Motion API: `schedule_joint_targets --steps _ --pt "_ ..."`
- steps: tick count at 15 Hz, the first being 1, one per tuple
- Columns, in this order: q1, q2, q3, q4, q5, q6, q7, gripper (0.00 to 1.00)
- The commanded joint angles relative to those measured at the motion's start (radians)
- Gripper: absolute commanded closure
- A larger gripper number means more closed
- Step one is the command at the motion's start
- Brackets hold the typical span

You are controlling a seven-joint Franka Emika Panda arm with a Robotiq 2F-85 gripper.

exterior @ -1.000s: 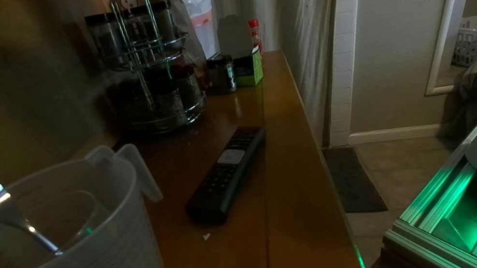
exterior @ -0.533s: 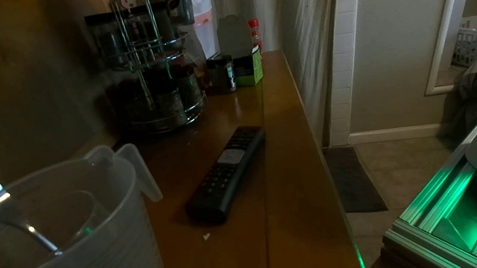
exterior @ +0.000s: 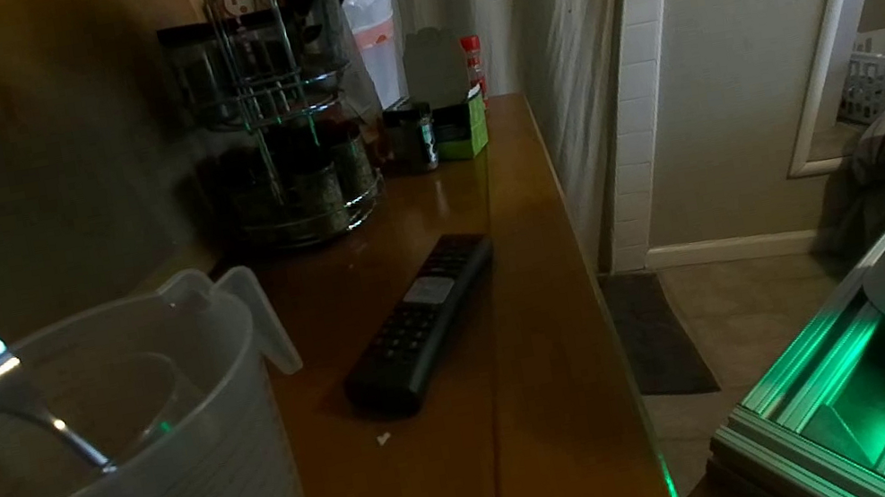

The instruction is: Move a spice bottle from the bottle rack to the top rack

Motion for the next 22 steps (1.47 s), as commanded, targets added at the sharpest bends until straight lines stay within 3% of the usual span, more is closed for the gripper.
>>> schedule_joint_targets --steps 1,10,11,12,14,16,20,22 --pt "-0.04 0.039 0.024 0.004 -0.011 0.06 -0.002 0.76" --pt "0.033 0.076 -0.01 0.016 -0.002 0.057 -0.014 0.76" --pt "0.04 0.078 -0.014 0.017 0.0 0.054 -0.012 0.26" --pt "0.044 0.08 -0.016 0.018 -0.002 0.052 -0.014 0.24" --pt "0.037 0.081 -0.009 0.022 -0.005 0.045 -0.013 0.11" --pt "-0.01 0.069 0.027 0.028 -0.017 0.022 -0.016 0.01" --pt "-0.138 -0.06 0.161 0.03 -0.03 -0.132 0.013 0.0" --pt "-0.098 -0.168 0.187 0.008 0.009 -0.299 0.006 0.0"
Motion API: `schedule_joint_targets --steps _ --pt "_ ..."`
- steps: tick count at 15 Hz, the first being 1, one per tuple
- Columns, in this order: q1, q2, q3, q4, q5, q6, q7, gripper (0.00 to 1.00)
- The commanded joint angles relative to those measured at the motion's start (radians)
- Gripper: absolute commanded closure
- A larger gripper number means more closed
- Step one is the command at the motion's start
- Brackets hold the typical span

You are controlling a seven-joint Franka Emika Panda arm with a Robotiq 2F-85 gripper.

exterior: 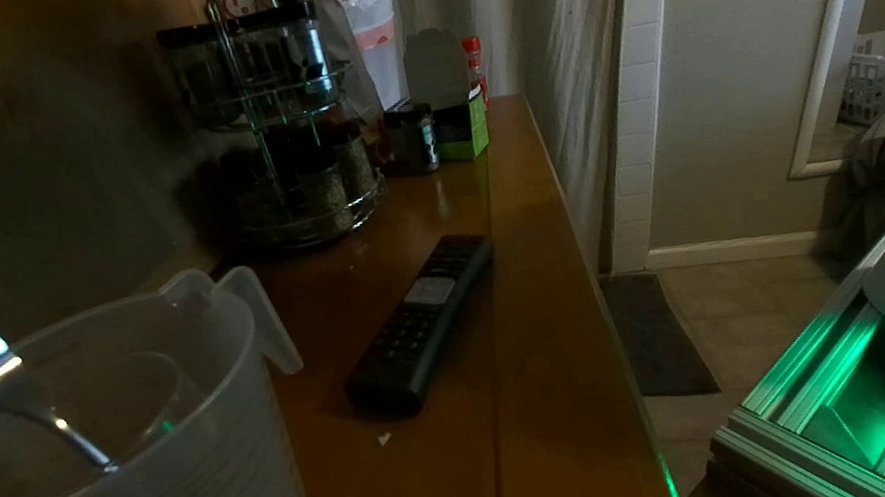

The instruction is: Move a spice bottle from the bottle rack to the top rack

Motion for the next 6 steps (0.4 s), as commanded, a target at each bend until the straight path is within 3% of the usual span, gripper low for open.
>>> schedule_joint_targets --steps 1,2,4,5,6 --pt "0.017 -0.225 0.106 -0.048 0.17 -0.266 -0.109 0.0" --pt "0.056 -0.262 0.108 -0.048 0.23 -0.346 -0.149 0.0" --pt "0.057 -0.29 0.177 -0.015 0.308 -0.514 -0.203 0.0" --pt "-0.01 -0.229 0.204 -0.015 0.304 -0.404 -0.191 0.0" --pt "-0.008 -0.252 0.224 -0.015 0.326 -0.435 -0.196 0.0"
